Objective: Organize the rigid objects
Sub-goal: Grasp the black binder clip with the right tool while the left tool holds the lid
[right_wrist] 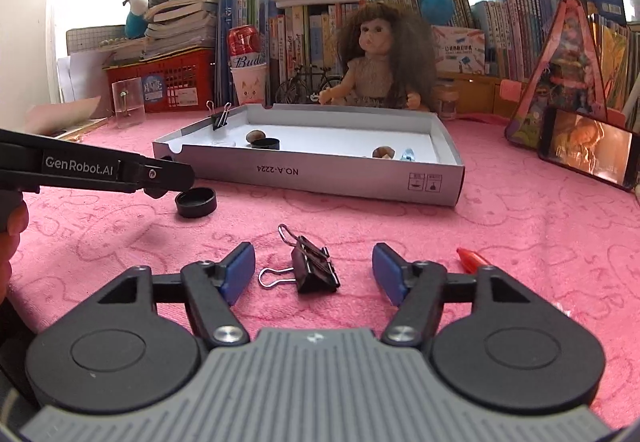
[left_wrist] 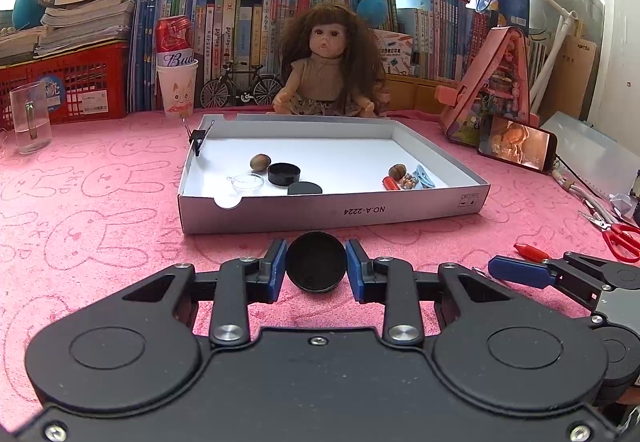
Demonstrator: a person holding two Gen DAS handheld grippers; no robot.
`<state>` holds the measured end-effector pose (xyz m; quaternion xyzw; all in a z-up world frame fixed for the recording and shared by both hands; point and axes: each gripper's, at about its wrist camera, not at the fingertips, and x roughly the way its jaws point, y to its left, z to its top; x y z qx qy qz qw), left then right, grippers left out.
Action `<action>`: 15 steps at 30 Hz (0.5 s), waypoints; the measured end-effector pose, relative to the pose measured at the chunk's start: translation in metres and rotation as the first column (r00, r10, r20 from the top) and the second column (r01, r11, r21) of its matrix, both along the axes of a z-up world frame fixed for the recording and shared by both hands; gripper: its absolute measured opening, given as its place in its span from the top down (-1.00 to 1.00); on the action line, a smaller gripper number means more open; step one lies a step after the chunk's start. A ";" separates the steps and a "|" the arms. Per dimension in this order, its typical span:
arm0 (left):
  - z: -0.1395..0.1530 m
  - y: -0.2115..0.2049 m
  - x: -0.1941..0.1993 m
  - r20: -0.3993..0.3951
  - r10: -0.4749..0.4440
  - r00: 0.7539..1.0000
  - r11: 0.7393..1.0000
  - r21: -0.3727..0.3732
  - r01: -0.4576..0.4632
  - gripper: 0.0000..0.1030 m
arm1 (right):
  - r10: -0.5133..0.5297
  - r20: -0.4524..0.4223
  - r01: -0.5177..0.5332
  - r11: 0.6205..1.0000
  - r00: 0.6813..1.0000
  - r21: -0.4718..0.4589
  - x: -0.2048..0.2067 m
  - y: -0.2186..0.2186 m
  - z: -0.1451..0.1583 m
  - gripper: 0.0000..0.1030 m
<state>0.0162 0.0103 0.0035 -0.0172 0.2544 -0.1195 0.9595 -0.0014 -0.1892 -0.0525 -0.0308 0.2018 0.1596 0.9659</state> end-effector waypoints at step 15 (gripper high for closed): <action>0.002 0.001 0.002 0.008 0.003 1.000 1.000 0.004 -0.003 0.42 | -0.010 0.063 0.007 0.999 0.998 0.034 -0.007 -0.001 0.013 0.52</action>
